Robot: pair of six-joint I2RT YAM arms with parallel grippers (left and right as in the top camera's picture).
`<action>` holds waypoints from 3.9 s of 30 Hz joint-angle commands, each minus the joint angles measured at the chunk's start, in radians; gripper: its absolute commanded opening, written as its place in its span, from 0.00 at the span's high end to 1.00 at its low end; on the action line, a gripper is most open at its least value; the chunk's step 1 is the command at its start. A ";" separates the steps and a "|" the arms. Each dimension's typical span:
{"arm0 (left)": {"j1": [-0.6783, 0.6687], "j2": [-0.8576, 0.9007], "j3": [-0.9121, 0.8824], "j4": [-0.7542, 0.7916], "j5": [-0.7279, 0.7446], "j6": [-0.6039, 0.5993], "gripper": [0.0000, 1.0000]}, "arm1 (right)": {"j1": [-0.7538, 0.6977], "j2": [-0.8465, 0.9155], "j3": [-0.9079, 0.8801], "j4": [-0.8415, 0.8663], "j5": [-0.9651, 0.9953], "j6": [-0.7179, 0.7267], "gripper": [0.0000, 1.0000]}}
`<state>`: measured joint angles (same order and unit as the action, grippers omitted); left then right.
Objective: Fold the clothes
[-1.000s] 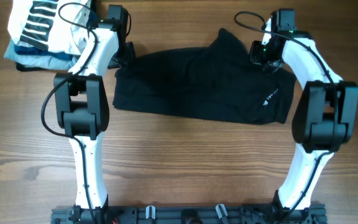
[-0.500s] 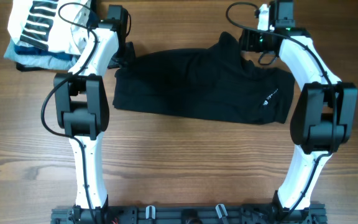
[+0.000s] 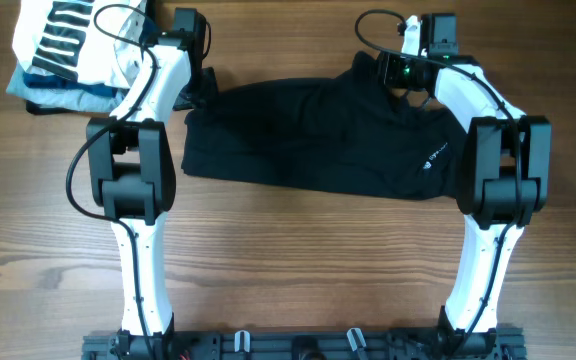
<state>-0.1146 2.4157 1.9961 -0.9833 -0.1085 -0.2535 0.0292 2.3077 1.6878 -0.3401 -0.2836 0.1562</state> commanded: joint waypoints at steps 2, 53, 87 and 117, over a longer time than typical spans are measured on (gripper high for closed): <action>0.005 -0.016 -0.021 0.002 -0.017 -0.017 0.96 | 0.021 0.060 0.017 -0.007 -0.055 0.029 0.54; 0.040 -0.196 0.045 -0.135 -0.013 -0.013 0.96 | 0.081 0.395 0.576 -0.115 0.269 -0.077 0.31; 0.085 -0.190 -0.006 -0.233 0.018 -0.012 0.96 | -0.006 -0.051 0.557 -1.215 0.135 -0.077 0.96; 0.059 -0.177 -0.306 -0.167 0.291 0.356 0.09 | -0.010 -0.058 0.337 -1.086 0.101 -0.210 0.21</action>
<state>-0.0628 2.2345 1.7748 -1.1595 0.1535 0.0536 0.0216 2.2570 2.0171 -1.4315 -0.1570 -0.0326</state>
